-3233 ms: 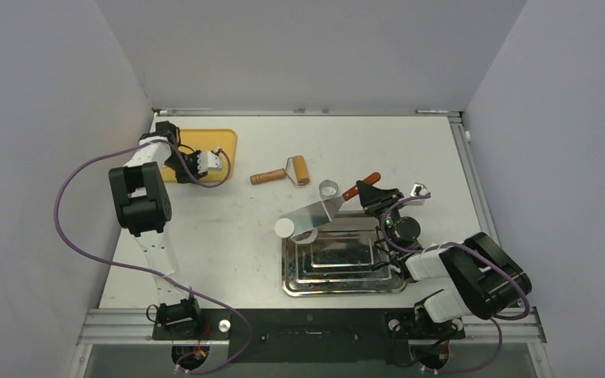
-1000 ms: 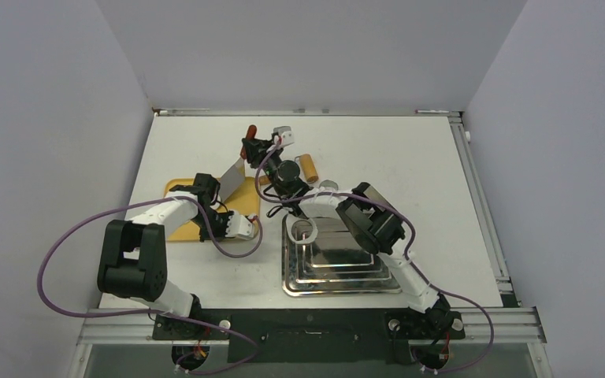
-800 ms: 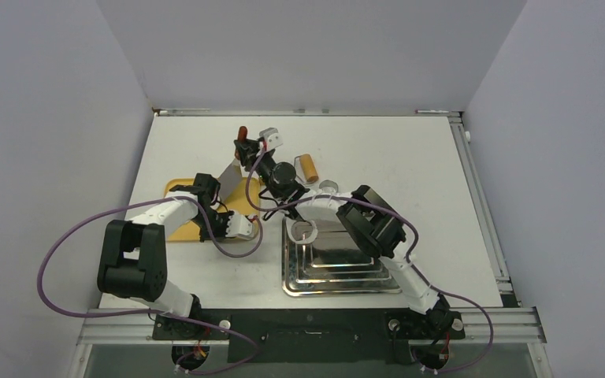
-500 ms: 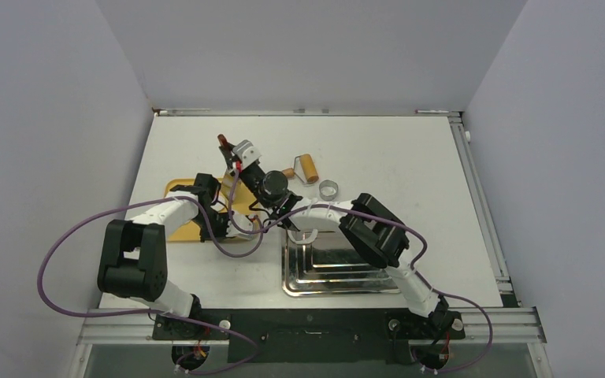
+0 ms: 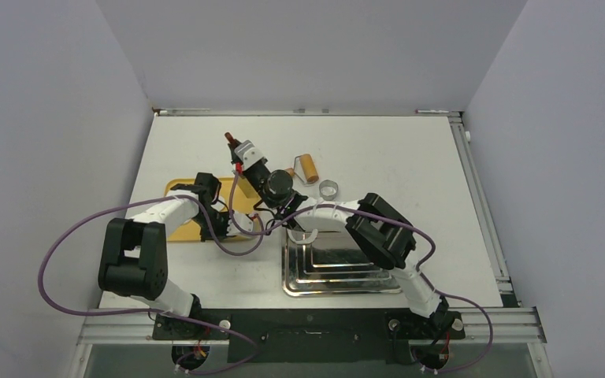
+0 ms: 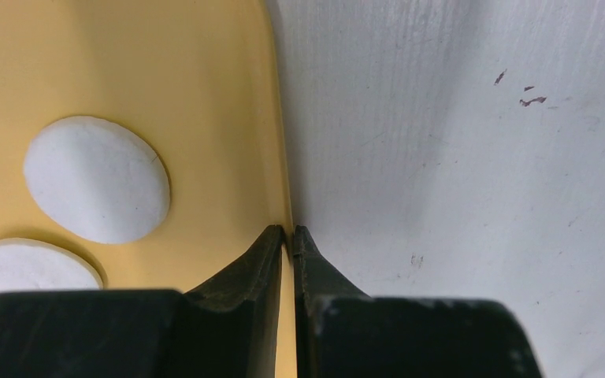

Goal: Roll out the dumpling wrappers from the dough
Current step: Place the dumpling wrapper on the plate, then reset both arms

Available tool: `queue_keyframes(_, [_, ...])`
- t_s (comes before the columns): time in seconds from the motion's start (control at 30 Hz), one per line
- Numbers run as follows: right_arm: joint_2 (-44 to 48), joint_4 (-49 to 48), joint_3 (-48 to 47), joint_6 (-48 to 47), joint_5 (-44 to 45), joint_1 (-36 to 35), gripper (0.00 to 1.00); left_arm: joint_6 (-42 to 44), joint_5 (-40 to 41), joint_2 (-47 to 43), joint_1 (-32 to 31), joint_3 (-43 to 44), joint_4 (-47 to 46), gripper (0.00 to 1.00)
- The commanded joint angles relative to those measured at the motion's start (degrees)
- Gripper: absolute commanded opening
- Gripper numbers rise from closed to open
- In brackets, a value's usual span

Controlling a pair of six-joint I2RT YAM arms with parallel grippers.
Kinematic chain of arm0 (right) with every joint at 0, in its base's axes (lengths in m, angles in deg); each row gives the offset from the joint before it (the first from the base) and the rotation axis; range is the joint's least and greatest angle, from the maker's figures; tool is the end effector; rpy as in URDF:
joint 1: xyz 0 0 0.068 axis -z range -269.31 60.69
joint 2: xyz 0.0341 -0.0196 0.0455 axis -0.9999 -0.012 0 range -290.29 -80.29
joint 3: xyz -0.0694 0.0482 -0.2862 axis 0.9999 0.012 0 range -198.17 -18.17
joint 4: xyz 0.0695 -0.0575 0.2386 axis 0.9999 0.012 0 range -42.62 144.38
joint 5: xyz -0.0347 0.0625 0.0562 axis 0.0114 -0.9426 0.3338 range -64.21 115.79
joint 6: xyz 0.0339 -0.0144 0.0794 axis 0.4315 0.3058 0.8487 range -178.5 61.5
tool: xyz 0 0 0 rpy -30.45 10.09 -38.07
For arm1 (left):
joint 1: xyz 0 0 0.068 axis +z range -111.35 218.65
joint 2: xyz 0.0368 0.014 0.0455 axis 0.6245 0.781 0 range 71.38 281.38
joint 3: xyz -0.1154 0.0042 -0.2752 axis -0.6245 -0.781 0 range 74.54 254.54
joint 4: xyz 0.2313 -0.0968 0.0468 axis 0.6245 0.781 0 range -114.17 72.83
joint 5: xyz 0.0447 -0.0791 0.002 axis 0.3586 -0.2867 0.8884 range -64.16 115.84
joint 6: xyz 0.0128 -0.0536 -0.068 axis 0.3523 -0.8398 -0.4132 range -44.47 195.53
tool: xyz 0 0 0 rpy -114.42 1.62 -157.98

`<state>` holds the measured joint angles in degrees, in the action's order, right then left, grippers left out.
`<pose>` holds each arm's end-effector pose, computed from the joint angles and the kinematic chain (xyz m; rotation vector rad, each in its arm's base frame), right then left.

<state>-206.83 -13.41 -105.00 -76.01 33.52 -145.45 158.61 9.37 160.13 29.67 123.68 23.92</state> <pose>0.3182 0.4552 0.2951 -0.6329 1.0449 0.5085 0.2350 -0.0593 0.1500 2.1084 2.0221 -0.3019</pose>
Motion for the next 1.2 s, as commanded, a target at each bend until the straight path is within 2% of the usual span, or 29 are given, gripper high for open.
queue_keyframes(0.0, [9.5, -6.2, 1.9, -2.4, 7.8, 0.6, 0.08, -1.9, -1.6, 2.7, -0.8, -1.5, 5.2, 0.04])
queue_keyframes(0.13, [17.5, -7.2, 6.2, -1.0, 16.6, 1.5, 0.08, -1.8, 0.0, 3.8, -0.7, -0.2, 4.4, 0.03])
queue_keyframes(0.2, [22.9, -3.8, 9.5, 3.6, 19.4, 3.4, 0.08, -1.3, 0.7, 4.4, -0.7, 0.8, 4.1, 0.03])
queue_keyframes(0.3, [34.5, 2.5, 17.0, 15.1, 19.1, 8.8, 0.08, -0.4, 2.2, 6.1, -0.3, 3.0, 4.1, 0.03])
queue_keyframes(0.5, [53.3, 31.3, 28.2, 39.1, 3.0, 24.7, 0.08, 1.0, 3.9, 10.4, 1.1, 9.1, 5.3, 0.02])
queue_keyframes(0.6, [59.8, 38.9, 35.1, 47.3, -8.0, 34.9, 0.08, 2.0, 5.1, 11.8, 1.3, 10.5, 5.4, 0.02])
queue_keyframes(0.7, [62.5, 44.6, 40.9, 50.4, -18.2, 42.8, 0.08, 2.0, 6.8, 13.2, 1.6, 12.0, 5.3, 0.02])
queue_keyframes(0.77, [63.4, 42.7, 46.3, 53.1, -26.7, 47.3, 0.08, 1.8, 7.3, 14.0, 2.0, 13.3, 5.8, 0.03])
queue_keyframes(0.9, [66.3, 33.6, 57.5, 57.3, -33.1, 55.7, 0.08, 1.9, 6.0, 13.5, 2.0, 14.8, 8.4, 0.09])
queue_keyframes(1.0, [66.3, 25.4, 64.9, 58.5, -35.0, 59.2, 0.08, 1.6, 3.9, 11.4, 2.0, 15.5, 9.2, 0.22])
queue_keyframes(1.13, [61.0, 20.0, 68.4, 58.6, -37.5, 61.5, 0.09, 1.2, -0.4, 8.2, 2.0, 17.6, 10.0, 0.36])
queue_keyframes(1.17, [60.2, 19.3, 68.8, 58.9, -37.5, 62.2, 0.13, 0.7, -1.2, 7.4, 2.0, 18.3, 10.0, 0.41])
